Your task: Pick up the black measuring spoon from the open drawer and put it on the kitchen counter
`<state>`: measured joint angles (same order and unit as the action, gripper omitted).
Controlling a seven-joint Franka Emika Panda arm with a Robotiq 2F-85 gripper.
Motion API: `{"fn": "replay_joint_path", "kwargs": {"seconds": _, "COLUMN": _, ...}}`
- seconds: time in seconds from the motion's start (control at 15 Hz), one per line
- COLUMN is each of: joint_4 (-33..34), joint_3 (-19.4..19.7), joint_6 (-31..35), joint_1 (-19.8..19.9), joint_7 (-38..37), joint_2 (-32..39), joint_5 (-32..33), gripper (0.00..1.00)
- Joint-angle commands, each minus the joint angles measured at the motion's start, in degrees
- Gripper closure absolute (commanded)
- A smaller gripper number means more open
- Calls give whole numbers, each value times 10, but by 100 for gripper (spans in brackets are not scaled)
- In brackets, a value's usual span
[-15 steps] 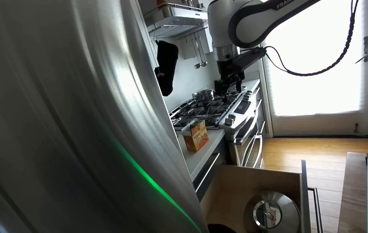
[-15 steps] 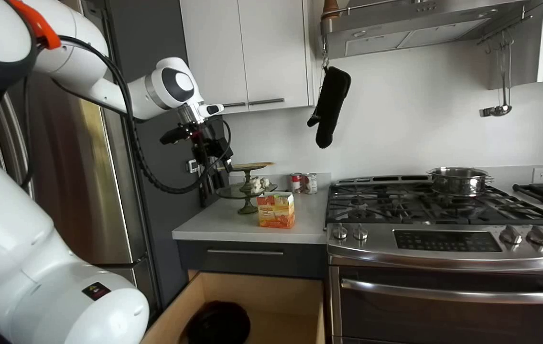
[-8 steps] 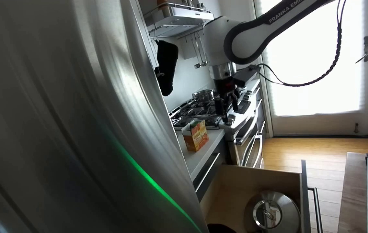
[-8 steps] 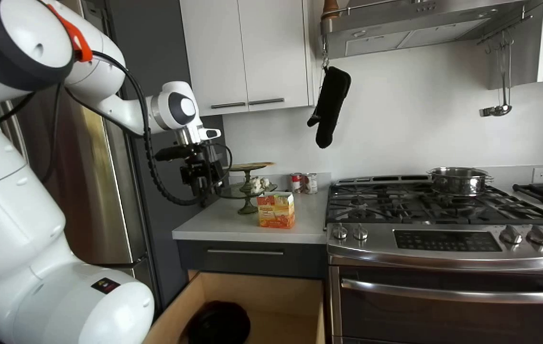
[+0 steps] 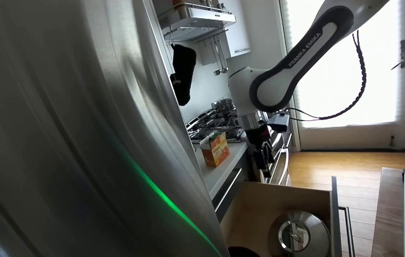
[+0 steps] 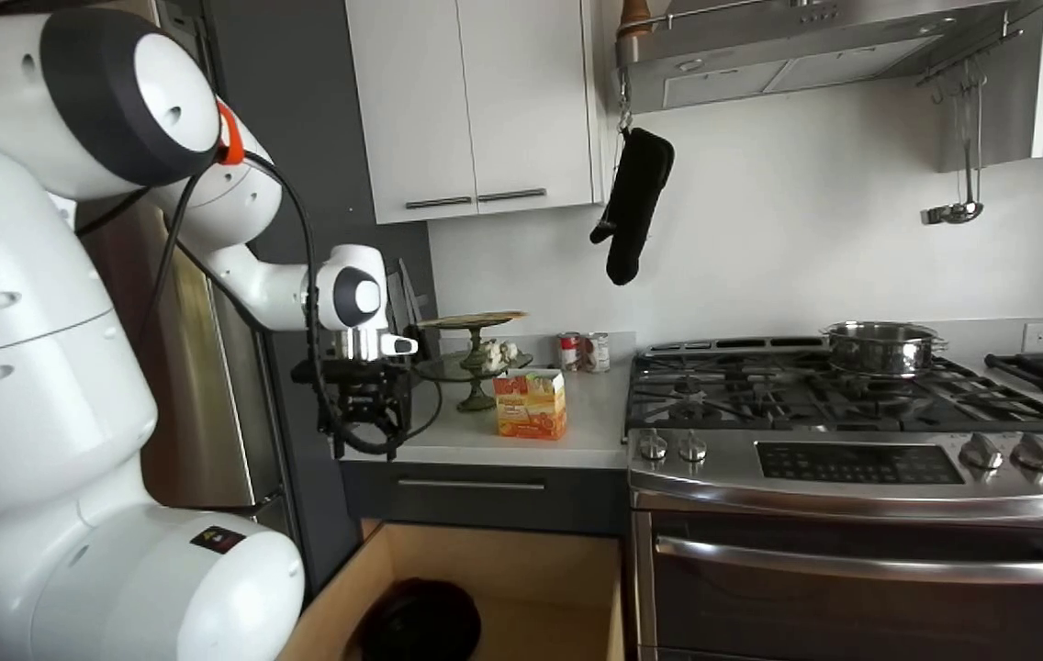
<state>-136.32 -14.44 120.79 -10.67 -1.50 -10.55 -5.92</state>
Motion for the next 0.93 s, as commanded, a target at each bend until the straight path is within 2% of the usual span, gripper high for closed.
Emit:
{"fn": "replay_joint_path", "kwargs": {"seconds": 0.0, "joint_4": -42, "joint_3": 3, "joint_6": 84, "joint_1": -11, "joint_7": 32, "joint_2": 38, "joint_5": 27, "gripper": 0}}
{"fn": "replay_joint_path", "kwargs": {"seconds": 0.27, "joint_4": -67, "joint_3": 14, "joint_6": 184, "joint_1": -12, "joint_7": 126, "joint_2": 96, "joint_5": 20, "gripper": 0}}
{"fn": "replay_joint_path", "kwargs": {"seconds": 0.33, "joint_4": -57, "joint_3": 9, "joint_6": 146, "joint_1": -13, "joint_7": 85, "joint_2": 72, "joint_5": 21, "gripper": 0}}
{"fn": "replay_joint_path", "kwargs": {"seconds": 0.8, "joint_4": -53, "joint_3": 11, "joint_6": 155, "joint_1": -13, "joint_7": 91, "joint_2": 80, "joint_5": 21, "gripper": 0}}
{"fn": "replay_joint_path", "kwargs": {"seconds": 0.87, "joint_4": -42, "joint_3": 13, "joint_6": 157, "joint_1": -9, "joint_7": 75, "joint_2": 97, "joint_5": 38, "gripper": 0}}
